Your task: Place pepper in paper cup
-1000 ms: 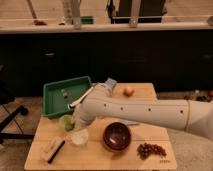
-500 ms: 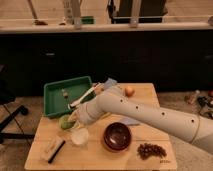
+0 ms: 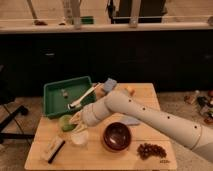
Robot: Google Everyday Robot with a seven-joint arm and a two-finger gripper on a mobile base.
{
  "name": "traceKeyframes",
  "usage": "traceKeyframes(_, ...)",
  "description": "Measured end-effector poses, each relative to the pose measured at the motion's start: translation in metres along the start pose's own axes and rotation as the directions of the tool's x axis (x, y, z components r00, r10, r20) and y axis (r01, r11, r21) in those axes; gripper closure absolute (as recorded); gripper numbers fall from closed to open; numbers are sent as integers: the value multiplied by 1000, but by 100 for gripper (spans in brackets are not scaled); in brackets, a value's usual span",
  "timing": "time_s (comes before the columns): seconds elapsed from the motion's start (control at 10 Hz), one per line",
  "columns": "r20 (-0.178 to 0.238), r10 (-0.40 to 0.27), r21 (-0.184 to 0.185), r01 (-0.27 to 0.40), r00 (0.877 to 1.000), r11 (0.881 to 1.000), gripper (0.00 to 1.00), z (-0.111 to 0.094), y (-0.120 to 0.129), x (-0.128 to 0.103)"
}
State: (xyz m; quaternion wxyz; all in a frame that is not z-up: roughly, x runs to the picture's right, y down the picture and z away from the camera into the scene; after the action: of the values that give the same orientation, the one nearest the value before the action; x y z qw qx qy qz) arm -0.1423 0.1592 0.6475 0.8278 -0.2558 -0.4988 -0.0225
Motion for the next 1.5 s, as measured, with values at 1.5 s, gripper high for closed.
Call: traceKeyframes(1.5,441,259,-115,-232,859,966,100,25,27,-13)
